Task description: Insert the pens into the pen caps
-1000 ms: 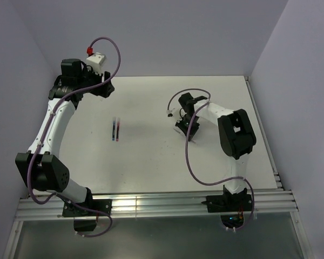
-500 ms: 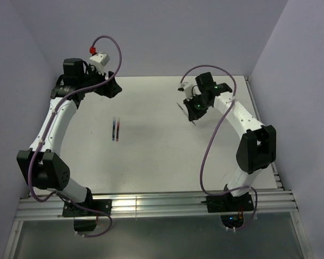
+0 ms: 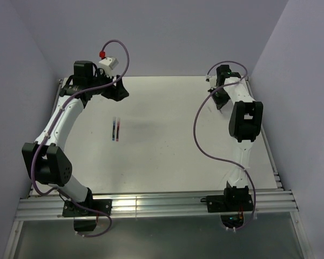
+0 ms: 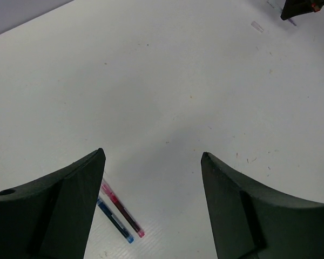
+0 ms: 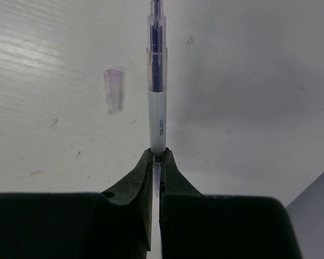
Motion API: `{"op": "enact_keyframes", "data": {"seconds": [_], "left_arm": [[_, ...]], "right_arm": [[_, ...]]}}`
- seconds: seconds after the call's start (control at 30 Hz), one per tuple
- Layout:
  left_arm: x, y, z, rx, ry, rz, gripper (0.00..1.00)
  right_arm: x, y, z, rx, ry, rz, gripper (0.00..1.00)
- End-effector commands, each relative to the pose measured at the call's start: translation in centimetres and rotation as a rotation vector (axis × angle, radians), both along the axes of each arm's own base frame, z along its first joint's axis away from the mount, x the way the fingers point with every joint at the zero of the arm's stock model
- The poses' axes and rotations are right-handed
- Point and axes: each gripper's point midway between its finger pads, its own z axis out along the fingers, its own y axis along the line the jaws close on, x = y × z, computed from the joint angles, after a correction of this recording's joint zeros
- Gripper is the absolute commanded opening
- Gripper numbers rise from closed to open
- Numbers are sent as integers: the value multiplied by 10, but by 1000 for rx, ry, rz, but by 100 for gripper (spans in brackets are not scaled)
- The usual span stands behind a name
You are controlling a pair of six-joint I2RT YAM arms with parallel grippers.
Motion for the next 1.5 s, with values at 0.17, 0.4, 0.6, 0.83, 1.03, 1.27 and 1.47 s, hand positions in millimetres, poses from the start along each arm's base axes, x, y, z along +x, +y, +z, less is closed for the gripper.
{"op": "enact_keyframes", "data": {"seconds": [0.17, 0.4, 0.6, 0.83, 1.03, 1.27, 1.47], "left_arm": [[-15, -5, 11, -25, 4, -40, 77], [-20, -7, 4, -28, 48, -64, 77], [-24, 0, -7, -18, 53, -10, 79], [-26, 8, -14, 15, 44, 20, 80], [-37, 6, -41, 17, 107, -7, 79], [-68, -2, -86, 50, 132, -172, 76], [-95, -21, -118, 170, 77, -367, 74]], "right_arm": [[9, -25, -13, -201, 48, 45, 0], [0, -17, -26, -258, 124, 151, 0], [-18, 12, -36, -189, 180, 239, 0], [-49, 57, -42, -89, 236, 290, 0], [-84, 100, -51, 39, 302, 312, 0], [-119, 140, -52, 140, 359, 342, 0], [-140, 167, -47, 211, 381, 350, 0]]}}
